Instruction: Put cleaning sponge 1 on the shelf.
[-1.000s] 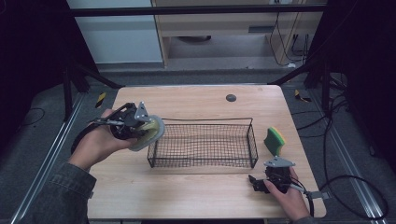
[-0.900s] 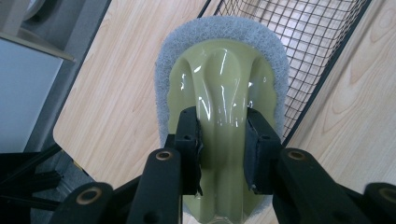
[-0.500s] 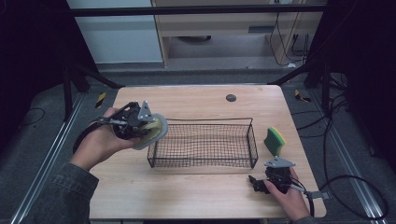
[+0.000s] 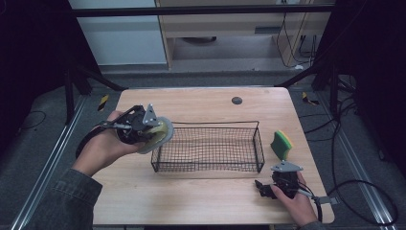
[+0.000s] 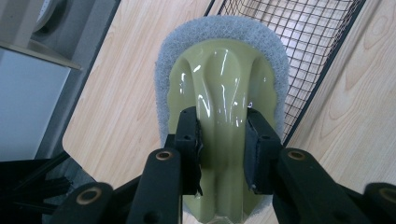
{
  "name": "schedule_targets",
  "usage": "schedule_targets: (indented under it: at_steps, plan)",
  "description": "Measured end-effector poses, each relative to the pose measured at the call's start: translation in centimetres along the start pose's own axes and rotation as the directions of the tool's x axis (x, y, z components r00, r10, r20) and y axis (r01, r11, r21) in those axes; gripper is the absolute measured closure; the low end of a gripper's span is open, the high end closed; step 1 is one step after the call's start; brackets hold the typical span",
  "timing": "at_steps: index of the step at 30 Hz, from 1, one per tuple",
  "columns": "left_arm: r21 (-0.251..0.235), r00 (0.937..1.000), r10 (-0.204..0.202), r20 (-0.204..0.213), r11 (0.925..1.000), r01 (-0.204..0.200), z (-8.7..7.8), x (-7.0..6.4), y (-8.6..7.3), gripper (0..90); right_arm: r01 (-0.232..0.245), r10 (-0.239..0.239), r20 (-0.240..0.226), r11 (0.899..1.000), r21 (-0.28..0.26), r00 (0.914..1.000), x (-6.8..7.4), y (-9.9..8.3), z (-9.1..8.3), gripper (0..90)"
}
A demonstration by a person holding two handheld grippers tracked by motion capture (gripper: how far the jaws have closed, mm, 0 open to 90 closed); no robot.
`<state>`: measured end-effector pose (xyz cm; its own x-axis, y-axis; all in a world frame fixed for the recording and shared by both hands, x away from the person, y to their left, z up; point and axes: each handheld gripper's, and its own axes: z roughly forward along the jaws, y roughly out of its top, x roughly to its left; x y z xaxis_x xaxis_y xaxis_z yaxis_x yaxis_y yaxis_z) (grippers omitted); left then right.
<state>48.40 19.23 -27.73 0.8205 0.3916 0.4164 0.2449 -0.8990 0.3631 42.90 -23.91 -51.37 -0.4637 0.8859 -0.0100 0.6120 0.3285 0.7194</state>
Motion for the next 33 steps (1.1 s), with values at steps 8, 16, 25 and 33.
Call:
schedule_targets:
  at_steps: [8,16,25,33]
  plan:
    - [0.002,0.9998,0.019,-0.001,0.9998,-0.019,0.4,-0.2,1.0,69.9,-0.003,0.003,0.000,1.000,-0.002,1.0000,0.0,0.0,0.0,0.5]
    - [-0.005,0.9995,0.032,0.005,0.9995,-0.032,1.1,-0.6,1.7,69.9,-0.001,0.001,0.000,1.000,-0.006,1.0000,0.0,-0.1,-0.1,0.5]
    - [-0.007,0.9990,0.044,0.004,0.9990,-0.044,1.9,-0.7,2.4,69.9,0.005,-0.005,-0.008,1.000,-0.002,1.0000,-0.2,-0.6,-0.6,0.5]
    - [0.008,0.9982,0.060,0.007,0.9981,-0.060,2.7,-0.8,3.0,69.9,0.014,-0.015,-0.026,1.000,-0.003,0.9995,-0.7,-1.4,-1.4,0.5]
